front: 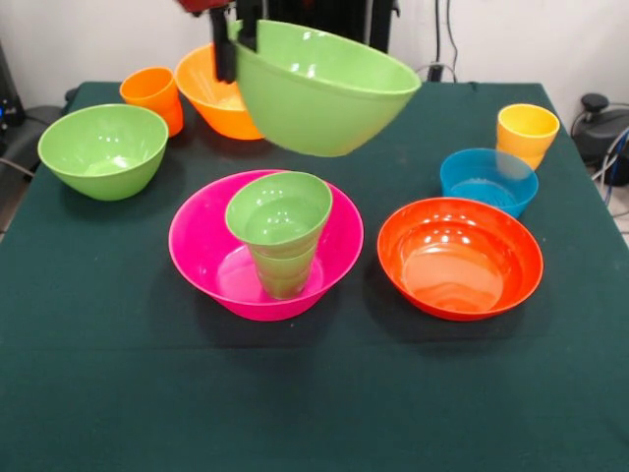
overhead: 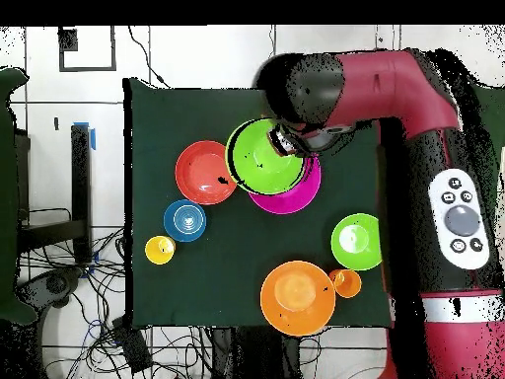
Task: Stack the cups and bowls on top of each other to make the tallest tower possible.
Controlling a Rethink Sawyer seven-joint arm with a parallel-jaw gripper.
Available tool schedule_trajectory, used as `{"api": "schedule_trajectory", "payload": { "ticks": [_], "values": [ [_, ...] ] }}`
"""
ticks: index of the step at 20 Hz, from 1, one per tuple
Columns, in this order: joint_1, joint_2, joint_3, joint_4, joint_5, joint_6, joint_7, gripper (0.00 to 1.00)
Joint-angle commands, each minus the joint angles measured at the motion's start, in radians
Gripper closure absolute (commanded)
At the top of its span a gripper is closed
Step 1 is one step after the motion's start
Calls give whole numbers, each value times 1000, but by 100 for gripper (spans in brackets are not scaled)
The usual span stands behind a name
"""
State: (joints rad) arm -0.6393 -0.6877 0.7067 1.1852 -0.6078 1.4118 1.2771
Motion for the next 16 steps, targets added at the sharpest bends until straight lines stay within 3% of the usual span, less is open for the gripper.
{"api": "schedule_trajectory", "payload": {
  "ticks": [1,8,16],
  "values": [
    [5,27,25,-57,-69,52,-358,100],
    [78,42,54,-175,-90,112,-411,100],
    [92,31,35,-176,-70,110,-402,100]
  ]
}}
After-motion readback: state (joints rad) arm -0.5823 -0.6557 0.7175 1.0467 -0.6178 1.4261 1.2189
